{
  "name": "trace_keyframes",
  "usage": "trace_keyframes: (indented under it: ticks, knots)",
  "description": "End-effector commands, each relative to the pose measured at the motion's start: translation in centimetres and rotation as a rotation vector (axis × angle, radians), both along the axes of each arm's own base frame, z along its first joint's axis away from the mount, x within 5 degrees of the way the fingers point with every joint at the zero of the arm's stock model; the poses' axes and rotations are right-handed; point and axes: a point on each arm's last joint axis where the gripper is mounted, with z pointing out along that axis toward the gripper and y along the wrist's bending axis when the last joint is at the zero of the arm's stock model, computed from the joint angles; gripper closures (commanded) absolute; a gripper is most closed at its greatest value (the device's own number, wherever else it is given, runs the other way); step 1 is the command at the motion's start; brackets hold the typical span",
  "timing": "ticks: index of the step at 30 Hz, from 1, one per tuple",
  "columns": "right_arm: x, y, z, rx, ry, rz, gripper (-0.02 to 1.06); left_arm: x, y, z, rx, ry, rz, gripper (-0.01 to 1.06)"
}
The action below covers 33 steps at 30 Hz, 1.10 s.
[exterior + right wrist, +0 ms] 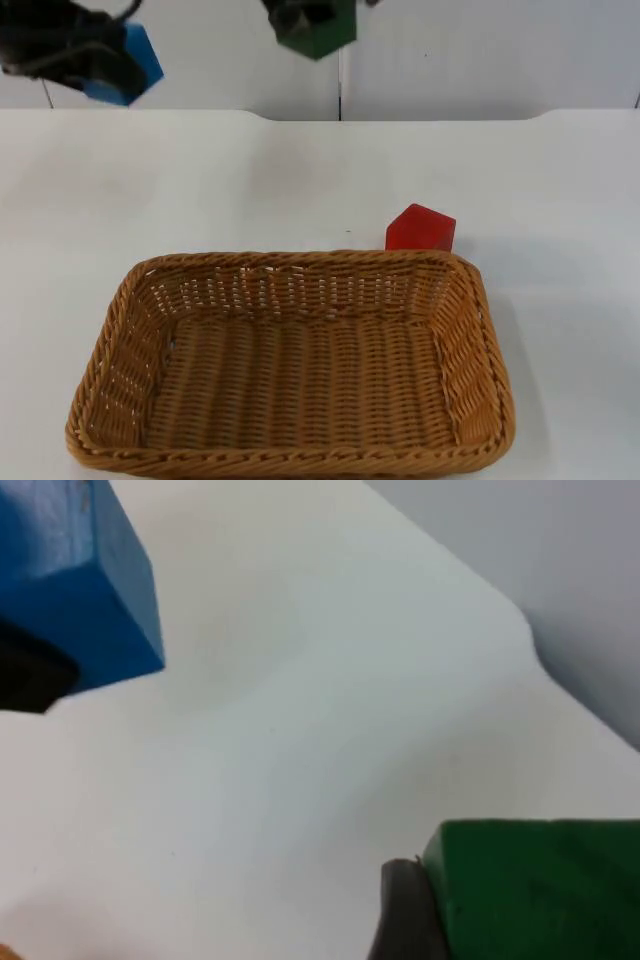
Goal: Pick up one cube with each hand and place exactly two cubes into the same basket, leaving the remaining cube outside.
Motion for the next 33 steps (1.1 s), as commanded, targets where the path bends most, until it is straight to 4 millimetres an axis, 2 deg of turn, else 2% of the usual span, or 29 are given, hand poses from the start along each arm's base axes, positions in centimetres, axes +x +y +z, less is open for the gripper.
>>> trace_keyframes:
  ticks: [1,8,16,17,21,22,26,31,33]
  knots:
    - [-0.8,-0.6,2.3,0.0,-0.018,0.004,1.05,-0.9,-0.1,1.9,-0.003,-0.006,-0.006,1.05]
    - [-2.4,-1.7,5.0,-0.018,0.016,0.008,1.05,-2.6,-0.3,5.0,-0.019,-0.021,-0.019,1.05]
    - [-3.9,-2.6,7.4,-0.001,0.036,-0.001,1.05,-4.8,-0.6,7.2,-0.025,-0.013,-0.068,1.05]
    - [-3.9,-2.6,7.4,-0.001,0.036,-0.001,1.05,-4.8,-0.6,7.2,-0.025,-0.013,-0.068,1.05]
    - [-4.2,-2.8,7.6,-0.003,0.062,-0.009,1.05,-7.5,-0.2,7.5,-0.003,-0.077,0.006,1.05]
    - [-4.2,-2.8,7.6,-0.003,0.062,-0.009,1.05,-7.5,-0.2,7.5,-0.003,-0.077,0.006,1.05]
    - [-4.4,-2.5,7.7,0.032,0.087,-0.004,1.05,-9.6,-0.1,7.2,0.008,-0.095,0.039,1.05]
    - [-4.4,-2.6,7.3,0.026,0.101,-0.006,1.05,-10.6,-0.3,7.0,-0.015,-0.058,0.035,1.05]
    - [-4.7,-2.7,6.5,0.009,0.127,-0.012,1.05,-11.3,-0.3,6.6,-0.027,-0.035,0.042,1.05]
